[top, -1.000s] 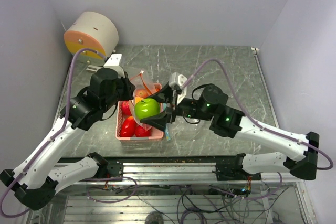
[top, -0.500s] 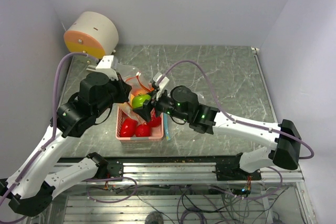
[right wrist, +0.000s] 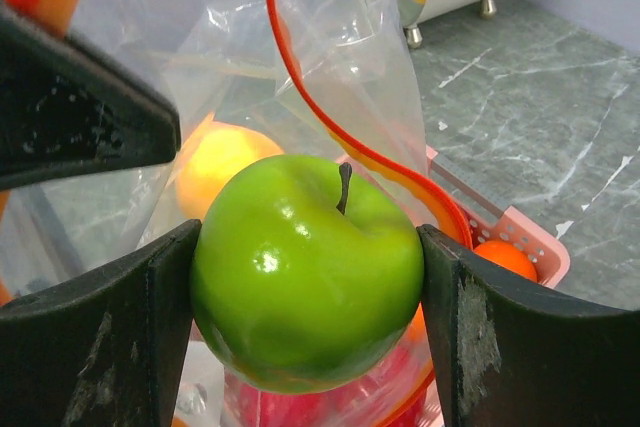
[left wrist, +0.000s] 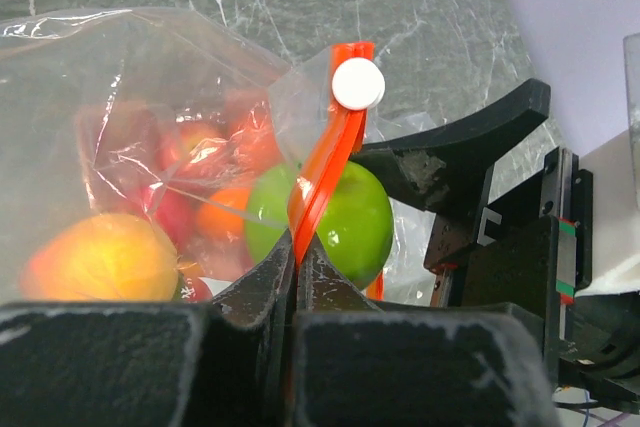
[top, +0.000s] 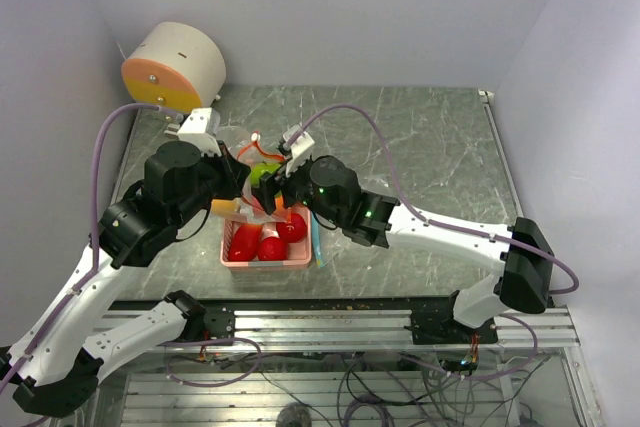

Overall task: Place the food in the zip-top bag and seal the zipper
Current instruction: Place the fake fruit in the zipper food storage bag.

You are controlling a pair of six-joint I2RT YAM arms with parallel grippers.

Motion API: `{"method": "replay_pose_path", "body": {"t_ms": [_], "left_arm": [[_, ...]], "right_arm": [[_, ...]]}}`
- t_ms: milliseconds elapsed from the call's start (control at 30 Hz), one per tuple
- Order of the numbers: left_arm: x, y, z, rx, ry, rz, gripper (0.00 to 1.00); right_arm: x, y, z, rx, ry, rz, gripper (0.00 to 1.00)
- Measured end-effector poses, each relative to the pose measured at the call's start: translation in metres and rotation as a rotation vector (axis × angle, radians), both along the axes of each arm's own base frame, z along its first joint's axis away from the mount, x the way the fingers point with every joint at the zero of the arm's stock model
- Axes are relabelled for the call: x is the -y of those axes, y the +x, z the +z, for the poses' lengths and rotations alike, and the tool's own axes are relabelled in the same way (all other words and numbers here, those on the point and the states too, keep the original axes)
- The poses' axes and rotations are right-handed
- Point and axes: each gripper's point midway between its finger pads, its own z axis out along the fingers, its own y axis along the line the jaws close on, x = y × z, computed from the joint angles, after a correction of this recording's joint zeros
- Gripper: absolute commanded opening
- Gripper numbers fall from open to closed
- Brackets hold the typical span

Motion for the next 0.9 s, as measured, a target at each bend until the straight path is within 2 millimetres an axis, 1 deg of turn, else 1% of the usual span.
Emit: {"method": "replay_pose_path", "body": {"t_ms": [133,167,333,433,533,633,733,800,833,900], "left_arm": [[-0.001,-0.002,-0.002,-0.011,0.000,-0.001,0.07],[-0.001,-0.003,-0.002,-0.013,0.000,-0.001,0.07],[-0.008,-0.006,-0.004,-0.015,0.010,0.017,0.07],[-0.013,-0.006,-0.009,-0.018,0.023,0.042,0.07],[-0.019,-0.004,-0.017,-0.030,0.047,0.072,0.07],[-0.028,-0.003,-0.025,-0.046,0.083,0.115,0.07],[-0.035,-0.002,-0.028,-0.049,0.104,0.147,0.07],[-0.039,-0.001,-0.029,-0.049,0.114,0.163,0.07],[-0.040,-0.001,-0.029,-0.048,0.116,0.170,0.07],[-0.043,-0.002,-0.028,-0.046,0.121,0.181,0.07]], "right_arm": [[-0.004,0.004,0.007,0.009,0.014,-0.008,0.99],[-0.005,0.003,0.009,0.012,0.019,-0.003,1.00],[-0.010,-0.003,0.014,0.016,0.037,0.044,1.00],[-0.006,-0.009,0.017,0.017,0.044,0.063,1.00],[0.004,-0.016,0.031,0.028,0.068,0.077,1.00],[0.020,-0.027,0.054,0.052,0.117,0.092,1.00],[0.039,-0.036,0.076,0.073,0.171,0.088,0.97],[0.046,-0.038,0.086,0.078,0.194,0.079,0.96],[0.049,-0.039,0.088,0.074,0.199,0.075,0.96],[0.049,-0.039,0.084,0.057,0.191,0.070,0.95]]}}
